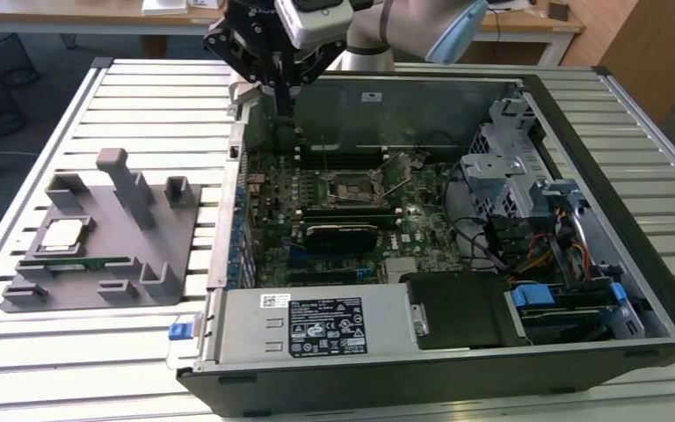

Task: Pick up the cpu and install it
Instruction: 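Reach for the cpu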

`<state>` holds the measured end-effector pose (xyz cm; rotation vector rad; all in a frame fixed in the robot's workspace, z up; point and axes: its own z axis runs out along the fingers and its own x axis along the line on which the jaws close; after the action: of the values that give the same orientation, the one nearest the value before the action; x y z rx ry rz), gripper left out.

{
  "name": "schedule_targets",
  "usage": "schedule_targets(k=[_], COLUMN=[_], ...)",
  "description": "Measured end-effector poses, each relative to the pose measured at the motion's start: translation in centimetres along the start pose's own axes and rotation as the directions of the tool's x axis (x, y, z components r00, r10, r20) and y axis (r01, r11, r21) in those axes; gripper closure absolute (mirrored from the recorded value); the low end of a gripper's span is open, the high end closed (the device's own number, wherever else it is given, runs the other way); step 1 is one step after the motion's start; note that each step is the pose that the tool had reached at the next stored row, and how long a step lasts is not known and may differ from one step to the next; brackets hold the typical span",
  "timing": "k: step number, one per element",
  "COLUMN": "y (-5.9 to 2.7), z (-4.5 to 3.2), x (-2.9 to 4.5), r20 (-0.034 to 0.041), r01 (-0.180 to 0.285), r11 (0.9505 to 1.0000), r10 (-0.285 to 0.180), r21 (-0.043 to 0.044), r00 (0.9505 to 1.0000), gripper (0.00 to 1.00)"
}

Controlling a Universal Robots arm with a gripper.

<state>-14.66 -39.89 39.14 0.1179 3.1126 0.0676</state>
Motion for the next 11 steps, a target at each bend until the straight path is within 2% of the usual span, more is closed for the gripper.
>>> schedule_targets(k=[11], y=[-0.04], z=[0.04], x=[0.47], r20=[0.0], r01=[0.0], r11=[1.0], r10=[0.0], r21=[0.0], r00=[1.0], gripper=[0.89])
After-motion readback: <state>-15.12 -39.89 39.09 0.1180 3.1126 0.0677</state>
